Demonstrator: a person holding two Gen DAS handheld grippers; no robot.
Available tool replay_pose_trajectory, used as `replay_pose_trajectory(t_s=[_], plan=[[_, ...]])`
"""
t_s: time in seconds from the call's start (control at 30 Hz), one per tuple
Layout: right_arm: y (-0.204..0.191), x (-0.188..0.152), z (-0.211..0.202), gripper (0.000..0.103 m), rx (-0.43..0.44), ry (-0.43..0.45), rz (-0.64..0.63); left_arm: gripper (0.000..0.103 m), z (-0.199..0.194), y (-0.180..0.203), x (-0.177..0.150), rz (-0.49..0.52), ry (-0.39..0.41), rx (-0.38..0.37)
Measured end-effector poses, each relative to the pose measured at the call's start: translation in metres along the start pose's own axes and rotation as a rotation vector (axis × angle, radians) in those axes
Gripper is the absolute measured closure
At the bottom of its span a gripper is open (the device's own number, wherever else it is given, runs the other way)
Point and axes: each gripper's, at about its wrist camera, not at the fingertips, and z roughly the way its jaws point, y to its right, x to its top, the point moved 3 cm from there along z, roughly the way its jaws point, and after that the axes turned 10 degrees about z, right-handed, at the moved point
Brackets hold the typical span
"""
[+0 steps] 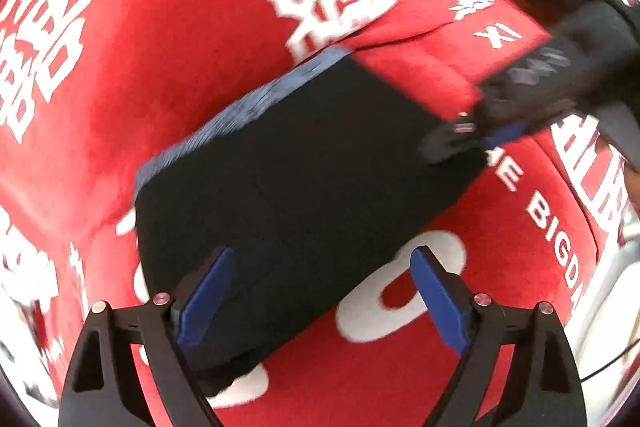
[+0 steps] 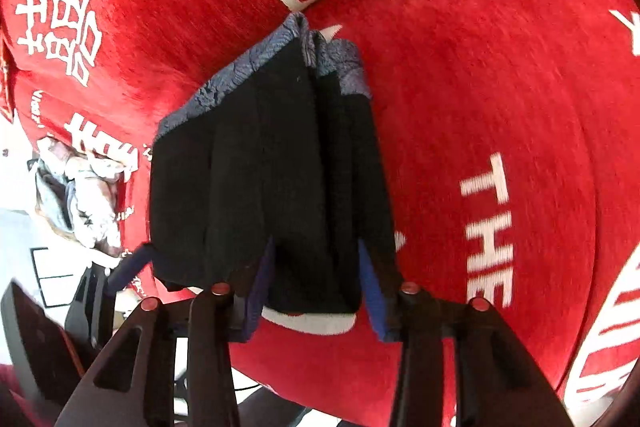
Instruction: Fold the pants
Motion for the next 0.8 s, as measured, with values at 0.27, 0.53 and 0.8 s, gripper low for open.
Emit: replay_pose_trajectory(t_s=[0.27, 0.53, 0.8], plan=[[0.002, -0.021, -0.014, 0.048, -0.132, 0.071, 0.042, 0.013, 0.003, -0.058, -0.034, -0.225, -0.089, -0.048], [-0.017, -0.034, -0.018, 0.047, -0.166, 0.134, 0.080, 0.013, 0.004, -0.100, -0.062, -0.331, -0.140, -0.084], [-0.056, -0.056, -0.003, 0.030, -0.168, 0.137, 0.052, 0.000, 0.011, -0.131, -0.091, -0.396, -0.204, -0.111]])
